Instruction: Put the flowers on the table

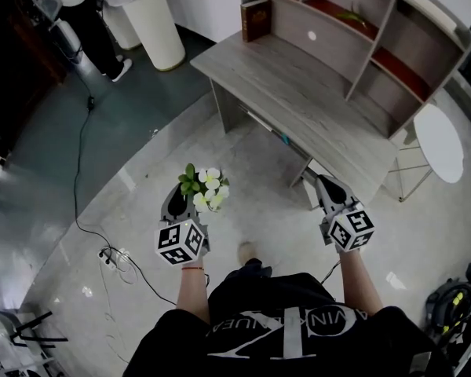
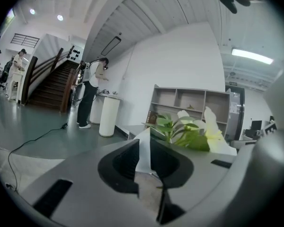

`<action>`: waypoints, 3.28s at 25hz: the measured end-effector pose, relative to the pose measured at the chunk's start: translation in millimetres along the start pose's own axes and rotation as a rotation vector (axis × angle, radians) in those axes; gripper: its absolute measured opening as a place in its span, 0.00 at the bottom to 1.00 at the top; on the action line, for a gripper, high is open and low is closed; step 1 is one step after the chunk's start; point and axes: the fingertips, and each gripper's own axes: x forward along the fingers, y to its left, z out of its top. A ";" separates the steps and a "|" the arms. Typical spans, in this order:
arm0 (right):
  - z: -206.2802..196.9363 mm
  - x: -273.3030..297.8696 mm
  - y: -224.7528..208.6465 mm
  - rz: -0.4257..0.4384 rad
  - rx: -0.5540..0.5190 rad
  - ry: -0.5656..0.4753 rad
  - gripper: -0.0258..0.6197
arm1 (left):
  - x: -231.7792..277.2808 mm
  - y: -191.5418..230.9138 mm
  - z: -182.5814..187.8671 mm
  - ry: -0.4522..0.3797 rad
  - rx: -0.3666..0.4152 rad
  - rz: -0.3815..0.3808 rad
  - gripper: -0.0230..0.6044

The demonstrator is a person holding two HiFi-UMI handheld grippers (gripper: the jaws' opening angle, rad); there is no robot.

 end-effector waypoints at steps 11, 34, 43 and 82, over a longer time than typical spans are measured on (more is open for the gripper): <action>-11.1 57.5 13.0 -0.033 0.068 -0.002 0.06 | 30.7 51.6 -4.8 0.030 -0.009 -0.004 0.14; 9.6 157.1 -52.8 -0.042 0.095 -0.005 0.06 | 171.9 48.8 1.4 0.106 -0.030 -0.062 0.14; 33.1 208.2 -98.9 -0.065 0.100 -0.013 0.06 | 272.9 13.2 23.6 0.104 -0.030 -0.167 0.14; 50.5 335.5 -232.8 -0.314 0.246 0.029 0.06 | 562.2 -88.6 38.5 0.305 0.056 -0.539 0.13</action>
